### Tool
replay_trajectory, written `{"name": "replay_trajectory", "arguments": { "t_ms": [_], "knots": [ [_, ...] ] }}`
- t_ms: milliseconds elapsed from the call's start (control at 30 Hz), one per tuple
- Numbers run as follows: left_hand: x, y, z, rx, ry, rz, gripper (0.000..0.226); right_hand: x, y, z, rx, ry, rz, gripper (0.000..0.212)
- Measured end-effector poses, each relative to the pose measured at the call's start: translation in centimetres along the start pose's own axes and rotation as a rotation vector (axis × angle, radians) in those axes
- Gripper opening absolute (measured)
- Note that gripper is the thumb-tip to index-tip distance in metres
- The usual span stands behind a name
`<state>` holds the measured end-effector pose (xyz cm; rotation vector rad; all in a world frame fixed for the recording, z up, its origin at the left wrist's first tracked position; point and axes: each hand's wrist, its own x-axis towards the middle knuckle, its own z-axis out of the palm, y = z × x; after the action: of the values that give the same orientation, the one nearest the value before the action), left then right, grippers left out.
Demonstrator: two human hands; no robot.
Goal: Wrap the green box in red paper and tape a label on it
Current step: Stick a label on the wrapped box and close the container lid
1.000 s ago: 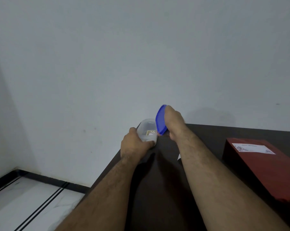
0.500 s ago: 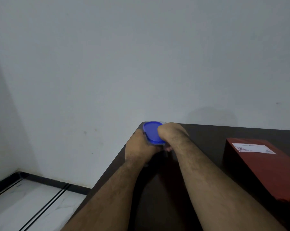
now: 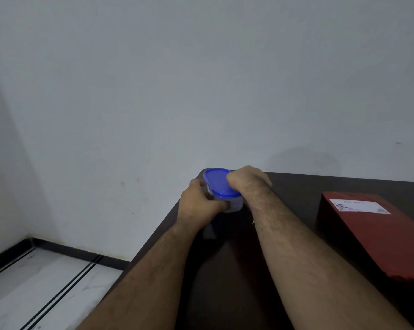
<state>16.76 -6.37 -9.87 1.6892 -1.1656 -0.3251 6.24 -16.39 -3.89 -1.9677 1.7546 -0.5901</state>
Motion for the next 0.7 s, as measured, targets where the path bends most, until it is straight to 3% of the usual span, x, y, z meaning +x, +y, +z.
{"name": "replay_trajectory", "arguments": {
  "t_ms": [100,233,333,567,700],
  "knots": [
    [0.6,0.5,-0.1,-0.138,-0.053,-0.074,0.021,0.3,-0.4,0.2,0.033,-0.012,-0.007,0.013],
    [2.1,-0.7,0.1,-0.391,-0.112,-0.251,0.048,0.7,0.3,0.6,0.095,-0.065,0.013,0.012],
    [2.1,-0.1,-0.1,-0.474,-0.126,-0.285,0.048,0.6,0.8,1.2,0.189,-0.114,0.05,0.017],
    [1.4,1.4,-0.6,-0.099,0.04,0.083,0.035,0.2,0.4,1.0,0.293,-0.163,0.096,0.019],
    [0.6,0.7,-1.2,0.119,0.19,0.18,0.032,0.3,0.5,1.5,0.408,-0.25,0.137,0.032]
  ]
}}
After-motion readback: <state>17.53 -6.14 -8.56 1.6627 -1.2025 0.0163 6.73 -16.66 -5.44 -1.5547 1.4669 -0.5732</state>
